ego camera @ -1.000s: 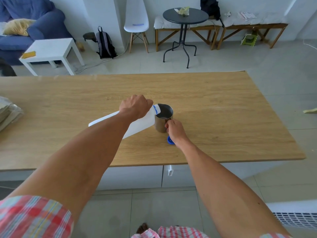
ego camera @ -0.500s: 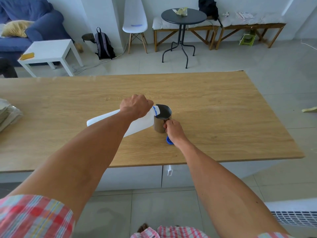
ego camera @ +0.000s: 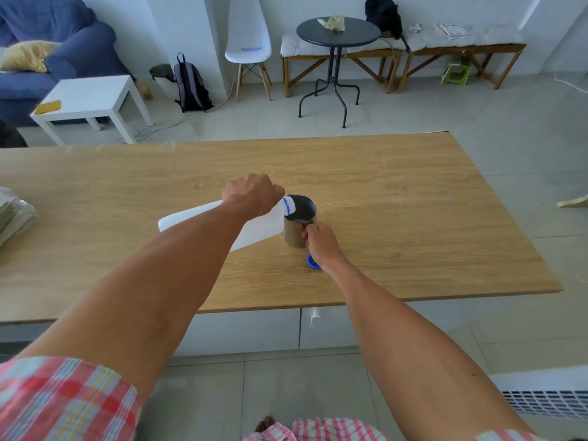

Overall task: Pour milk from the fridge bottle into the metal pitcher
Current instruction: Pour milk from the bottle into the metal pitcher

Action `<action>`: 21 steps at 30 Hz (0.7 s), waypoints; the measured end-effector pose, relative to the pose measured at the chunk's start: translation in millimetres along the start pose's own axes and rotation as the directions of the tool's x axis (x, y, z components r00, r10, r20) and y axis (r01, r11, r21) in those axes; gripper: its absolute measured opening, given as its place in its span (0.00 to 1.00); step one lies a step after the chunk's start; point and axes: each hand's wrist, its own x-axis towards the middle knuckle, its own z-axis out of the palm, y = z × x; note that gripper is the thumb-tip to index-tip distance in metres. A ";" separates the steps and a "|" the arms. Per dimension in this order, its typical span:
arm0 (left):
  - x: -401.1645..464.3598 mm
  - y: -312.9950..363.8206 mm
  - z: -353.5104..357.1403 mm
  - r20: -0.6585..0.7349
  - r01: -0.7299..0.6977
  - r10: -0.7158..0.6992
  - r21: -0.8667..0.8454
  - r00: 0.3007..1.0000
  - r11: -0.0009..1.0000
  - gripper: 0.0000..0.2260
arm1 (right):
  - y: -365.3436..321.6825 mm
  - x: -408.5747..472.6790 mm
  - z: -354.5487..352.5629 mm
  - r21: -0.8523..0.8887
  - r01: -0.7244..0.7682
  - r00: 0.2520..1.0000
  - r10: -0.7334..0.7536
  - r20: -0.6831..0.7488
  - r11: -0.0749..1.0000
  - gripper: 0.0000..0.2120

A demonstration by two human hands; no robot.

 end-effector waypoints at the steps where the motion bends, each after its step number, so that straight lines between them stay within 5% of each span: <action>1: 0.6 0.3 -0.6 0.002 -0.001 0.001 0.002 1.000 1.000 0.18 | 0.0 -0.3 0.1 -0.004 0.001 1.000 -0.001 0.000 1.000 0.13; 21: 4.5 3.2 -2.4 0.028 -0.008 0.007 0.028 1.000 1.000 0.19 | -1.7 -1.6 -3.8 -0.024 0.013 1.000 -0.013 0.002 1.000 0.13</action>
